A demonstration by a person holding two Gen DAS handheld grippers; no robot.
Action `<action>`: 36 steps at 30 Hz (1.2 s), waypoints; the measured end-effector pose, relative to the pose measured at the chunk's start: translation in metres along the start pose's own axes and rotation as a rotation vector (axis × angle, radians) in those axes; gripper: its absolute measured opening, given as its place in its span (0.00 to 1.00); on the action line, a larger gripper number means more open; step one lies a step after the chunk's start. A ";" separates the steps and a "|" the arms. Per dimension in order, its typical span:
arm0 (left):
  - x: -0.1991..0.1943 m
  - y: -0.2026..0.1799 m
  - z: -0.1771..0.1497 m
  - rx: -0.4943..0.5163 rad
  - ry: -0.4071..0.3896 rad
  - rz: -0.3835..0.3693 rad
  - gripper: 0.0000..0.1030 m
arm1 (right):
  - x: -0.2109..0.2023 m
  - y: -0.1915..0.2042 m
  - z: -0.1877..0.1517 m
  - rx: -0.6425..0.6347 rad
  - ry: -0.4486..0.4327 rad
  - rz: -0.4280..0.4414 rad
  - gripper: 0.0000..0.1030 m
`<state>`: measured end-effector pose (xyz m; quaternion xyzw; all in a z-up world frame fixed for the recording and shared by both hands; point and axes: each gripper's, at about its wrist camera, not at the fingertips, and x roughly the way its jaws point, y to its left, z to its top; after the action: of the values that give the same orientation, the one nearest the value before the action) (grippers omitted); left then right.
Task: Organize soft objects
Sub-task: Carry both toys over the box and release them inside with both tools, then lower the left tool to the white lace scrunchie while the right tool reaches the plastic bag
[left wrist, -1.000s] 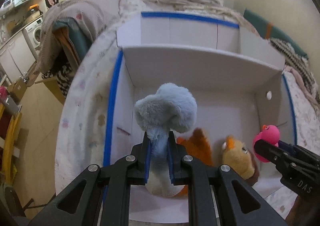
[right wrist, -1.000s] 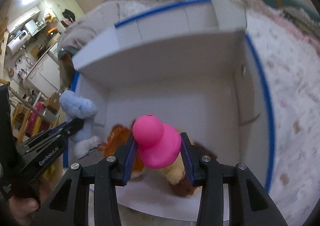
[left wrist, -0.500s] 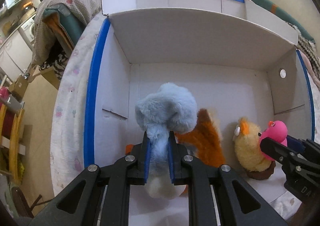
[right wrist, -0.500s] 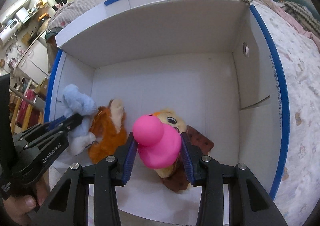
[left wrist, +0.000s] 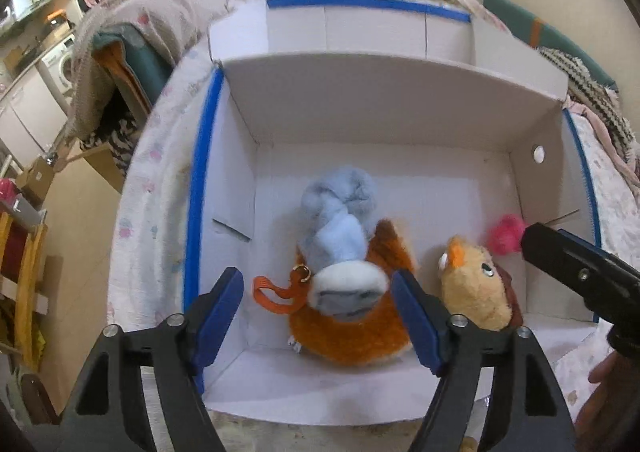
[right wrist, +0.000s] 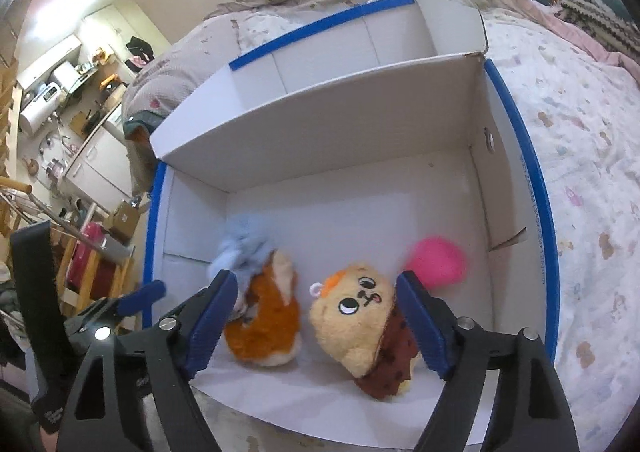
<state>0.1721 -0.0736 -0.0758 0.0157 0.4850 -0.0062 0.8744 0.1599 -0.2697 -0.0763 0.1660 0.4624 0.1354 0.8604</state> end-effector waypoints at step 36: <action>-0.091 0.052 -0.050 -0.069 -0.198 -0.031 0.72 | -0.075 0.002 -0.052 -0.024 -0.137 -0.009 1.00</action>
<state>0.0825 -0.0207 -0.0241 -0.0227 0.3962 -0.0046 0.9179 0.0763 -0.2882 -0.0458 0.1624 0.4014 0.1254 0.8926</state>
